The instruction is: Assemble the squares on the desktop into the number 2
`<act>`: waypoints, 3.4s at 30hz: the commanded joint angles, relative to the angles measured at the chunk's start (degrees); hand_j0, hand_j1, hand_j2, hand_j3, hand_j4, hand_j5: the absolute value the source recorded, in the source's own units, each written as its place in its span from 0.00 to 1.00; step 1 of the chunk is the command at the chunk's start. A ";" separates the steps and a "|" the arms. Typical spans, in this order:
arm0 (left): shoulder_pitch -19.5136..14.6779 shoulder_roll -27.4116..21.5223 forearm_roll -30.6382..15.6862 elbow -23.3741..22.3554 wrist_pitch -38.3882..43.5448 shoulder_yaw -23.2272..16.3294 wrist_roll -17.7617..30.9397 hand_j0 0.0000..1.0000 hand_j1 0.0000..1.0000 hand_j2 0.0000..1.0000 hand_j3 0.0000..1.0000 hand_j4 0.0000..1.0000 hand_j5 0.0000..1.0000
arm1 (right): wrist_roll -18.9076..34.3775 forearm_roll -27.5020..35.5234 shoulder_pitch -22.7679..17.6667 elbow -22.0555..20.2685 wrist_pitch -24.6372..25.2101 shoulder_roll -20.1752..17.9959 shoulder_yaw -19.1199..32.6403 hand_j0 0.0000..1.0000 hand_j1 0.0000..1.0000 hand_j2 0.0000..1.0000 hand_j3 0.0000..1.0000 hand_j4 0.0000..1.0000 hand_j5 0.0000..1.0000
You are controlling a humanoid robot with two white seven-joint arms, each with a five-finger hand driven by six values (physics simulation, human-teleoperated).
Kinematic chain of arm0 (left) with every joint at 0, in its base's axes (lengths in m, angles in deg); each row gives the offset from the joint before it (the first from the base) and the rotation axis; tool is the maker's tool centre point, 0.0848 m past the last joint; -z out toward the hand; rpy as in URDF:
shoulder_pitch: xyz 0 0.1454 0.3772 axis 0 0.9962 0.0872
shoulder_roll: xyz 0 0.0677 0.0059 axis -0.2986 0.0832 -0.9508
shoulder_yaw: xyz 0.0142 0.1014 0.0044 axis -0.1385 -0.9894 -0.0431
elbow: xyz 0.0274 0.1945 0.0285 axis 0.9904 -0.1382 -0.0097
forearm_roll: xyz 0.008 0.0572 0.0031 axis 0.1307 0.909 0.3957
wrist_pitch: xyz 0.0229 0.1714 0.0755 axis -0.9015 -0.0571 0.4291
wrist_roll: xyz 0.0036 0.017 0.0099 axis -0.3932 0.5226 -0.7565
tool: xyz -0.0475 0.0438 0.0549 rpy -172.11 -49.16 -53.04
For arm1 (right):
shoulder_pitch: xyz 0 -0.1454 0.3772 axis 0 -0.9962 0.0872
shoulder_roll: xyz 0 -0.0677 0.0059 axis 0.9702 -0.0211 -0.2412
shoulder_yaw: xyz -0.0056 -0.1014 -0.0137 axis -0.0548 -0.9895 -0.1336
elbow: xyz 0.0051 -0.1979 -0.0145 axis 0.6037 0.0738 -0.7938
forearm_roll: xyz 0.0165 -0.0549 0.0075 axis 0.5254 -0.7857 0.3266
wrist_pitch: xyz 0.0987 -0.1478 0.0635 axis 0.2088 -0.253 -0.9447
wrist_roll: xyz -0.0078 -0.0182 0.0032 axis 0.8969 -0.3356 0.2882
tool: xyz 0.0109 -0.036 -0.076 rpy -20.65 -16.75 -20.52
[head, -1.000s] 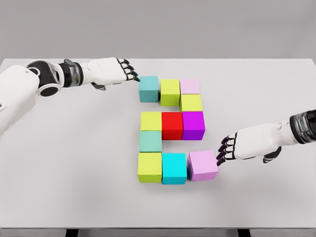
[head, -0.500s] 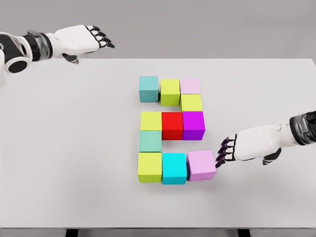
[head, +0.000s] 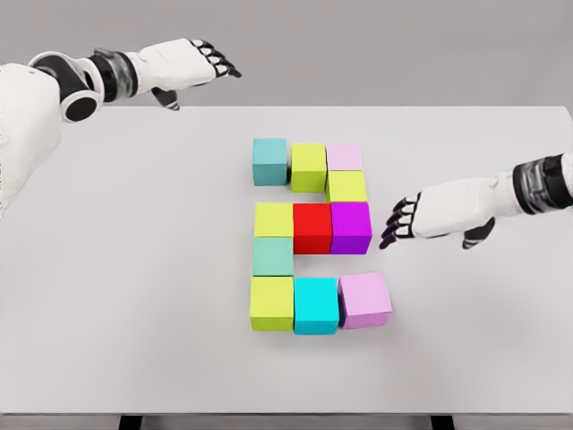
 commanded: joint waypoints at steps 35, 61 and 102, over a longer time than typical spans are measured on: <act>-0.79 7.52 0.91 -2.55 0.05 -8.05 4.57 1.00 1.00 1.00 1.00 1.00 1.00 | -0.01 -0.33 -3.87 -6.06 0.11 -4.58 0.54 1.00 1.00 1.00 1.00 1.00 1.00; 0.18 9.90 2.58 -3.78 0.05 -8.84 5.63 1.00 1.00 1.00 1.00 1.00 1.00 | -0.01 -0.24 -3.87 -6.06 0.11 -3.52 0.80 1.00 1.00 1.00 1.00 1.00 1.00; 0.35 7.26 1.88 -0.09 0.05 -11.30 5.63 1.00 1.00 1.00 1.00 1.00 1.00 | -8.47 1.69 -9.23 -9.58 0.11 -11.00 0.01 1.00 1.00 1.00 1.00 1.00 1.00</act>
